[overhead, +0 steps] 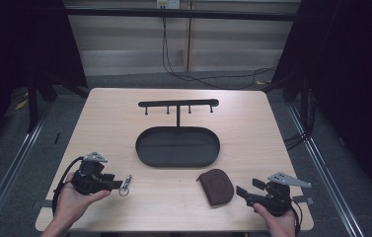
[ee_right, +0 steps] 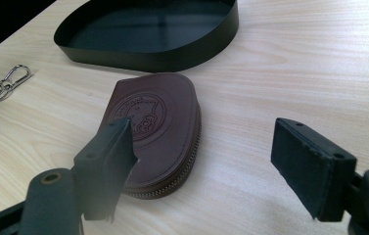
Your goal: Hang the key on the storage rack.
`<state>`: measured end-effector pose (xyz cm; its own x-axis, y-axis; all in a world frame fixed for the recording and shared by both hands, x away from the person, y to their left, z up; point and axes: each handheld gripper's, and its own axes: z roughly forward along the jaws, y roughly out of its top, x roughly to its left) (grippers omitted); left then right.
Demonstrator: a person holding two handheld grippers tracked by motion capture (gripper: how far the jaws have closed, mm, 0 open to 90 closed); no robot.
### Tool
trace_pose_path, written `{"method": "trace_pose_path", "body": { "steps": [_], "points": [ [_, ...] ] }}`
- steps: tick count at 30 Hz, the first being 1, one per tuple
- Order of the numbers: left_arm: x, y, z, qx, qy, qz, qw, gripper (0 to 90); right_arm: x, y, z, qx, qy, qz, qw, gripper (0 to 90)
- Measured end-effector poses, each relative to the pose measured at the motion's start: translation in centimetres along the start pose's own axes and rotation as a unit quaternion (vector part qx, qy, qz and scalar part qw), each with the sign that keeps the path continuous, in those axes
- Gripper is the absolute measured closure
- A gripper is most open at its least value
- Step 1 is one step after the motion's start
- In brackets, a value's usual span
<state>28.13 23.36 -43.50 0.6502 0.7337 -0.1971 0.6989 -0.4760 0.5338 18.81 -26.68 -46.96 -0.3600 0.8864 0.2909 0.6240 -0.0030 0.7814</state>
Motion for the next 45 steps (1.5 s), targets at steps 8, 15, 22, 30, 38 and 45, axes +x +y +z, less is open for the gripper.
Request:
{"method": "trace_pose_path", "body": {
  "steps": [8, 15, 22, 30, 38, 45],
  "points": [
    [-0.3, 1.4, 0.6, 0.035, 0.015, 0.014, 0.9992, 58.4, 0.1, 0.0, 0.1, 0.005, 0.000, -0.001, 1.0000, 23.9],
    [-0.1, 2.7, 1.6, 0.070, 0.016, 0.003, 0.9974, 57.2, 0.1, 0.0, 0.2, 0.009, 0.002, -0.003, 1.0000, 23.7],
    [0.4, 4.1, 2.6, 0.114, 0.008, -0.009, 0.9934, 59.3, 0.1, 0.0, 0.2, 0.013, 0.001, 0.000, 0.9999, 24.0],
    [0.8, 5.1, 3.7, 0.152, -0.003, -0.007, 0.9884, 65.9, 0.0, 0.0, 0.2, 0.014, -0.001, -0.002, 0.9999, 24.4],
    [0.9, 5.9, 5.0, 0.182, 0.005, -0.004, 0.9832, 63.2, 0.0, 0.0, 0.3, 0.018, 0.003, 0.000, 0.9998, 24.3],
    [1.2, 6.2, 6.3, 0.210, 0.007, -0.011, 0.9777, 65.9, 0.0, 0.0, 0.4, 0.021, 0.006, -0.003, 0.9998, 24.3]
  ]
}}
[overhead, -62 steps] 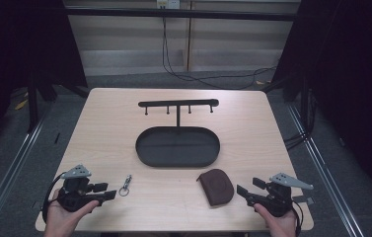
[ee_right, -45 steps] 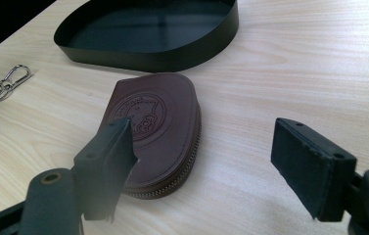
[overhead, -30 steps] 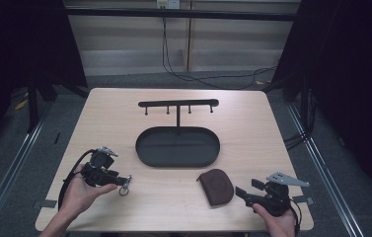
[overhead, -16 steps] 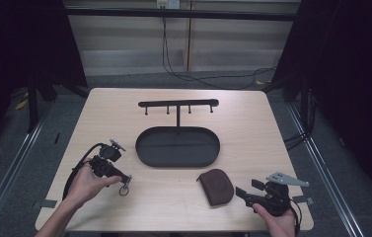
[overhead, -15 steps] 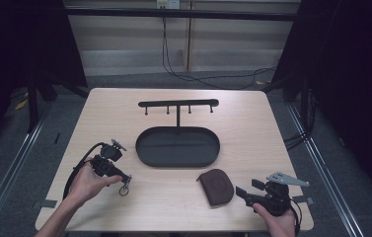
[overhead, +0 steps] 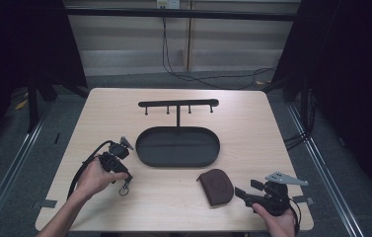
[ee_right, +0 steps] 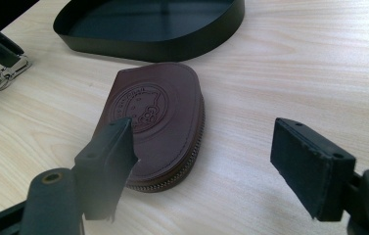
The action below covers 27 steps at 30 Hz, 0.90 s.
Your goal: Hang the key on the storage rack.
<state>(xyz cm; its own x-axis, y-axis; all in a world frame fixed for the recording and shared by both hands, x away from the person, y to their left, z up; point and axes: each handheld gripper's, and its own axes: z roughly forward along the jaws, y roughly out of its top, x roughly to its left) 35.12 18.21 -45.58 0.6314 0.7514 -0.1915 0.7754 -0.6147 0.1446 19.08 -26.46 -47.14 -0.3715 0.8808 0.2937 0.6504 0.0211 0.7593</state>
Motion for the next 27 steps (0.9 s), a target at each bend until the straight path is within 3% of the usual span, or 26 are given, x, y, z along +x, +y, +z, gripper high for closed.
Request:
{"method": "trace_pose_path", "body": {
  "steps": [2, 11, 19, 27],
  "points": [
    [0.1, 0.1, 0.1, 0.009, -0.010, 0.004, 0.9999, 67.9, 0.0, 0.0, 0.0, 0.001, 0.000, -0.001, 1.0000, 24.3],
    [-1.0, 1.1, 0.9, 0.036, 0.004, 0.019, 0.9992, 73.4, 0.0, 0.0, 0.1, 0.002, 0.002, -0.001, 1.0000, 23.9],
    [-1.9, 1.2, 1.2, 0.039, 0.019, 0.033, 0.9985, 75.5, 0.0, 0.0, 0.1, 0.002, 0.002, -0.001, 1.0000, 23.8],
    [-1.9, 1.2, 1.1, 0.040, 0.022, 0.044, 0.9980, 81.9, 0.0, 0.0, 0.1, 0.003, 0.001, -0.001, 1.0000, 23.8]
  ]
}}
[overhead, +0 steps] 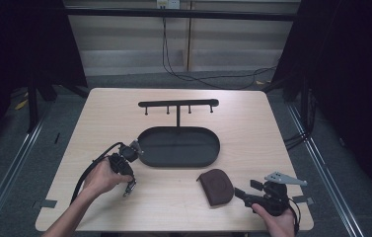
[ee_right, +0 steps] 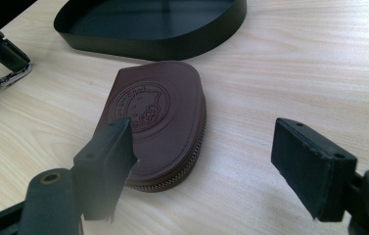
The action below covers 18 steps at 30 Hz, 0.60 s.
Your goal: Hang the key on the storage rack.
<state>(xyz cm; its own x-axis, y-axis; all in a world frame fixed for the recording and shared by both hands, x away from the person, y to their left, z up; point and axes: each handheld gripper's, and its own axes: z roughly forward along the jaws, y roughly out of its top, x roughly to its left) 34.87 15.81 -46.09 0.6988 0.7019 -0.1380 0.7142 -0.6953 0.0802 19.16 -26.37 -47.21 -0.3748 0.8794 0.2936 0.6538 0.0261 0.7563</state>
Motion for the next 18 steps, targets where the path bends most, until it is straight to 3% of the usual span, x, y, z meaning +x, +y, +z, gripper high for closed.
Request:
{"method": "trace_pose_path", "body": {
  "steps": [6, 11, 18],
  "points": [
    [0.01, 0.06, -0.09, -0.003, 0.010, 0.003, 0.9999, 85.4, -0.01, 0.01, 0.03, 0.001, -0.002, 0.003, 1.0000, 23.8],
    [0.10, 0.11, -0.12, 0.000, 0.006, 0.001, 1.0000, 86.5, -0.01, 0.00, 0.02, 0.002, -0.001, 0.004, 1.0000, 23.8],
    [-0.28, 0.13, -0.54, -0.006, -0.002, 0.001, 1.0000, 70.3, -0.03, 0.02, 0.07, 0.003, -0.001, 0.005, 1.0000, 23.8]
  ]
}}
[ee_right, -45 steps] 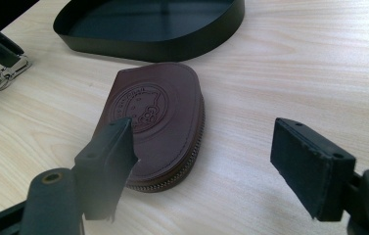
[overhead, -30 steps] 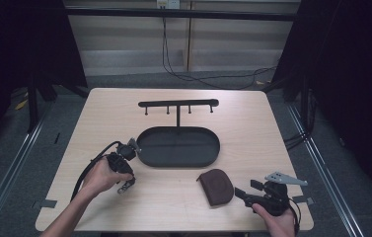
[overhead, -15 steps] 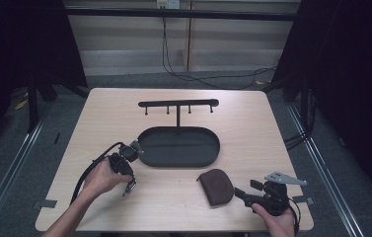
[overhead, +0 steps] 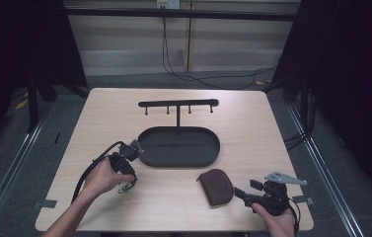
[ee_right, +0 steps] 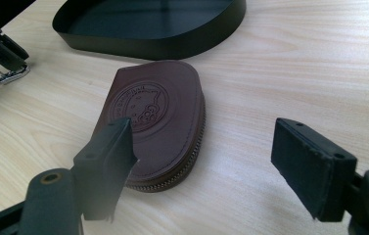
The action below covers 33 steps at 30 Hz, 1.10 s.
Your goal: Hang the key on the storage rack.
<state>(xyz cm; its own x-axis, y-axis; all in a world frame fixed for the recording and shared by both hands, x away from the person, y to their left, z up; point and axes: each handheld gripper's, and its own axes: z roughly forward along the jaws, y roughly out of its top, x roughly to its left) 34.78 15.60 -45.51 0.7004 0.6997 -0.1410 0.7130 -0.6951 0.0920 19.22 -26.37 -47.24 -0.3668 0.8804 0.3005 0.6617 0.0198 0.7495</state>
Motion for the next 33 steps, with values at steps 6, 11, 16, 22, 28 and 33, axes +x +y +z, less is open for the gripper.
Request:
{"method": "trace_pose_path", "body": {
  "steps": [6, 11, 16, 22, 28, 33],
  "points": [
    [-0.4, 0.0, 0.4, 0.012, 0.010, 0.007, 0.9998, 65.8, 0.0, 0.0, 0.0, -0.002, 0.001, -0.001, 1.0000, 23.8],
    [-0.8, 0.2, 1.0, 0.022, 0.021, 0.011, 0.9995, 63.1, 0.0, 0.0, 0.0, 0.000, 0.001, -0.001, 1.0000, 23.8],
    [-1.2, 0.3, 1.2, 0.026, 0.039, 0.023, 0.9986, 63.6, 0.0, 0.0, 0.0, 0.000, 0.001, -0.001, 1.0000, 23.8],
    [-1.8, 0.5, 1.3, 0.035, 0.053, 0.033, 0.9974, 64.2, 0.0, 0.0, 0.0, 0.001, 0.001, -0.002, 1.0000, 23.8],
    [-1.9, 1.0, 1.3, 0.058, 0.055, 0.047, 0.9957, 68.0, 0.1, 0.0, 0.0, 0.001, 0.000, -0.005, 1.0000, 23.9],
    [-1.8, 0.7, 1.3, 0.048, 0.048, 0.042, 0.9968, 68.2, 0.0, 0.0, 0.1, 0.001, 0.001, -0.002, 1.0000, 23.9]
  ]
}}
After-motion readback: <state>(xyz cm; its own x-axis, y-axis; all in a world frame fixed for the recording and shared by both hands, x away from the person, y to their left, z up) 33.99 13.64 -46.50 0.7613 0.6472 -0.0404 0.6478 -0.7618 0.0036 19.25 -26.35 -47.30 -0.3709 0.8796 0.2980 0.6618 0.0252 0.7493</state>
